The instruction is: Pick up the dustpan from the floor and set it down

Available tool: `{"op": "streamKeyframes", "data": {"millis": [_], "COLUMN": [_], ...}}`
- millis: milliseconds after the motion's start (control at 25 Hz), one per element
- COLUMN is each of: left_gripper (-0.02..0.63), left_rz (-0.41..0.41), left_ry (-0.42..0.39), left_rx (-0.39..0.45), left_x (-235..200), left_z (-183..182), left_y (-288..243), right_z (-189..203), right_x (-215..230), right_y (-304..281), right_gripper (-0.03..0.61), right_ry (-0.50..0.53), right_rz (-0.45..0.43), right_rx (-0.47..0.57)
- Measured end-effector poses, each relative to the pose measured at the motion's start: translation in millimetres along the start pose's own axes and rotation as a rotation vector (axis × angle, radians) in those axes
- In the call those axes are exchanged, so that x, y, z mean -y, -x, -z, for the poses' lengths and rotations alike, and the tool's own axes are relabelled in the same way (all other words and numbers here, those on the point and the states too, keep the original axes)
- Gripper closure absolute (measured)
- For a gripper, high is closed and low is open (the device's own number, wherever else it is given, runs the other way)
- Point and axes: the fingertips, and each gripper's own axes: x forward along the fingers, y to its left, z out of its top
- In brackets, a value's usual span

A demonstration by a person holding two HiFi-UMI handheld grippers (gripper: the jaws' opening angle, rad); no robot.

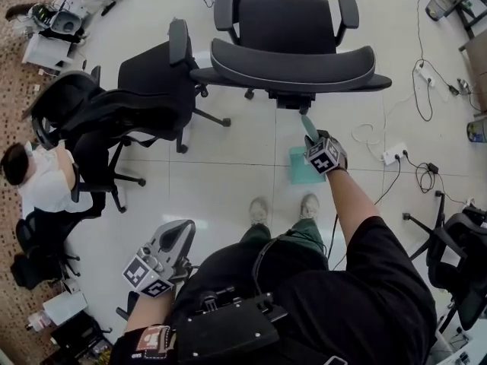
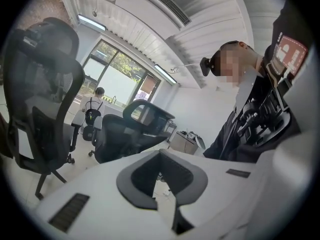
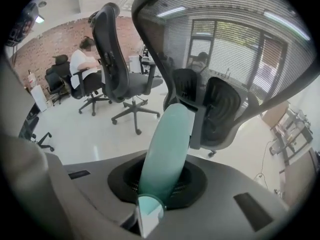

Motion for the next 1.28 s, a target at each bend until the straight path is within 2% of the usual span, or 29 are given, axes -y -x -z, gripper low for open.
{"op": "streamKeyframes", "data": {"millis": [280,520,640,760,920,1040,1160,1280], "left_gripper": [0.597,0.597,0.597,0.597,0.597,0.597,0.597,0.597], "left_rz": [-0.017,-0.018,-0.011,0.001,0.018,0.038,0.058,0.074], "left_ry": [0.008,0.008,0.000,-0.013,-0.026,-0.037,-0.062,-0.096], "left_rx": [-0.035,-0.042,-0.044,-0.037,-0.024,-0.003,0.045,0.119], "left_x": [-31,-26,-15,-3,28,62,111,167], "left_z": [12,22,24,20,16,0,-24,-49], "left_y": [2,3,6,3,-10,-24,-33,-39], "right_z": [16,26,34,28,22,15,6,-16], "right_x": [5,20,19,27,41,44,32,25], "right_y": [-48,-52,-42,-26,12,62,137,230], "right_gripper": [0.505,0.501,0.451,0.410,0.404,0.394,0.394,0.399], "right_ry": [-0.010,-0.064,-0.073,-0.056,-0.051,-0.061,-0.065,-0.028], "right_rz": [0.031,0.077,0.073,0.072,0.077,0.072,0.025,-0.040], "right_rx": [-0.068,-0.092,-0.107,-0.071,0.006,0.062,0.142,0.264]}}
